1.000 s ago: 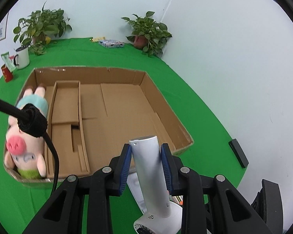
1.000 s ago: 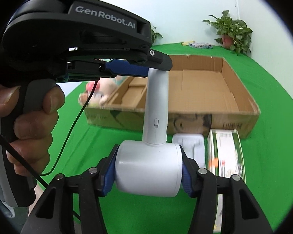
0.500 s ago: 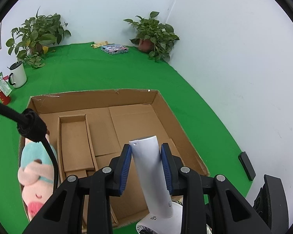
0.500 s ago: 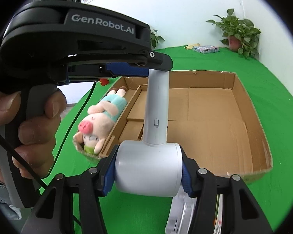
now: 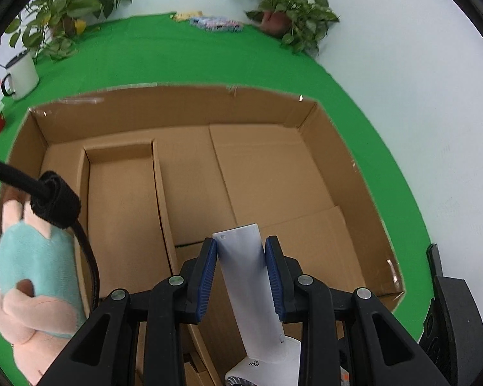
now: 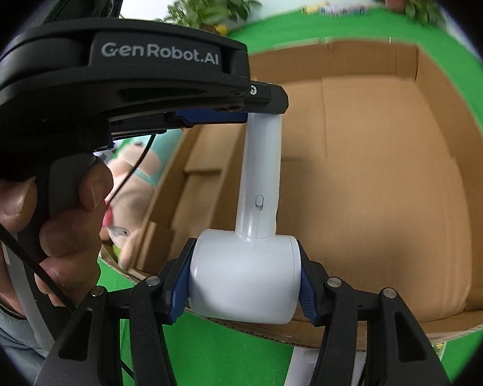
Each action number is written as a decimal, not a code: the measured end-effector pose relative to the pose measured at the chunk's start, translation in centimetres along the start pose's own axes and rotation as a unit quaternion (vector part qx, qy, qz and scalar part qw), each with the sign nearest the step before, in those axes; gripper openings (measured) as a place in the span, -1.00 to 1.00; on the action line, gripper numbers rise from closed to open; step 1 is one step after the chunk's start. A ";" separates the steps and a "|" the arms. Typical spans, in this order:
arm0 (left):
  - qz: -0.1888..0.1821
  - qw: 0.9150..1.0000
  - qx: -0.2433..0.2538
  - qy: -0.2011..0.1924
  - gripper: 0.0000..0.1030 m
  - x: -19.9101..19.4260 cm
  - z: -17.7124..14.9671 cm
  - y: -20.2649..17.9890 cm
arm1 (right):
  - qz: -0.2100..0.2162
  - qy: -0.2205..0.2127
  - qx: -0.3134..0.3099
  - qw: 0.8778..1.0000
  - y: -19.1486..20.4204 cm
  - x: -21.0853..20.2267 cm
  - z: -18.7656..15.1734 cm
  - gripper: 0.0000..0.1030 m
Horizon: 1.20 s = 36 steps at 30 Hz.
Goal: Organize objects
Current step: 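Lift the hair dryer with the right gripper and carry it over the box, then lower the hair dryer into the box beside the insert and open the right gripper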
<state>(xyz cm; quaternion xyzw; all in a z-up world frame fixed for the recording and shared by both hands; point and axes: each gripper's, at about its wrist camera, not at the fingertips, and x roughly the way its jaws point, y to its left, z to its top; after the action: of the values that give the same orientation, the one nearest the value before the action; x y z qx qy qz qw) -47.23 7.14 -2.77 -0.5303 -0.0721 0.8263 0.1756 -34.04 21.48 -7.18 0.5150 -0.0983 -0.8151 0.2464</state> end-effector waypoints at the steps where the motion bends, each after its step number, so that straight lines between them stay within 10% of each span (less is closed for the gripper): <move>1: -0.002 1.000 -0.003 0.006 -0.45 0.5 -0.1 0.3 | 0.003 0.009 0.004 1.000 -0.2 0.3 -0.1 0.06; 9: 0.000 1.000 0.002 0.020 -0.48 2.5 -0.5 0.8 | 0.025 0.058 0.035 0.997 -1.4 1.6 -0.6 0.11; 21: 0.005 0.998 -0.004 -0.066 -0.43 -4.9 -2.0 2.1 | 0.054 0.044 0.039 0.997 -3.6 0.8 -0.1 0.20; 36: 0.050 0.998 -0.009 -0.023 -0.42 -4.6 -10.6 4.4 | 0.031 0.061 0.027 0.997 -1.3 4.7 0.6 -0.41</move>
<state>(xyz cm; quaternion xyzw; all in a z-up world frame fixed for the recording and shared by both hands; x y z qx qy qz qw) -36.85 0.68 -4.68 -0.5157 -0.0568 0.8452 0.1281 -36.56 20.14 -11.15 0.5670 -0.1207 -0.7711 0.2634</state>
